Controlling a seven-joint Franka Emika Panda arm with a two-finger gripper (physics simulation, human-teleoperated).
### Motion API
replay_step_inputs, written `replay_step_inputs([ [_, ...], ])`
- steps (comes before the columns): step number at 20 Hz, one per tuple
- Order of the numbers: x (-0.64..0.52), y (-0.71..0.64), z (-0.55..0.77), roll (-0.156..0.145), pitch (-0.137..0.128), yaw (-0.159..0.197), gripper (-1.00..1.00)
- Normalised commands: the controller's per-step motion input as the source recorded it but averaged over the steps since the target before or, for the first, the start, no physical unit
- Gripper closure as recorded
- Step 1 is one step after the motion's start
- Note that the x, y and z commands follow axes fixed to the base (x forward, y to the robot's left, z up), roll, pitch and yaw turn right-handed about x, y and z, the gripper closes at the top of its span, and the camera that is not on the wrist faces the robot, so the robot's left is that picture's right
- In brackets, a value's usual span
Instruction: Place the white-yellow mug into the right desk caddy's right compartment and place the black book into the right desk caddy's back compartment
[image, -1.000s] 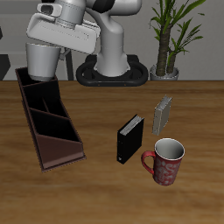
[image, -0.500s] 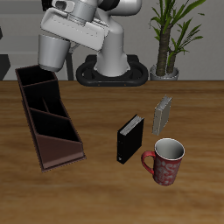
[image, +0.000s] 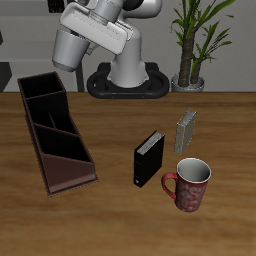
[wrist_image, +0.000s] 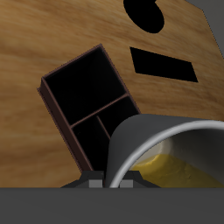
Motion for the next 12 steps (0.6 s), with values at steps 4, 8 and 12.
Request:
replay_step_inputs([
  [4, -0.30, 0.08, -0.11, 0.010, 0.012, 0.008, 1.00],
  [8, -0.46, 0.09, -0.13, 0.014, -0.016, -0.034, 1.00],
  [12, -0.19, -0.02, -0.07, 0.015, 0.000, -0.029, 1.00],
])
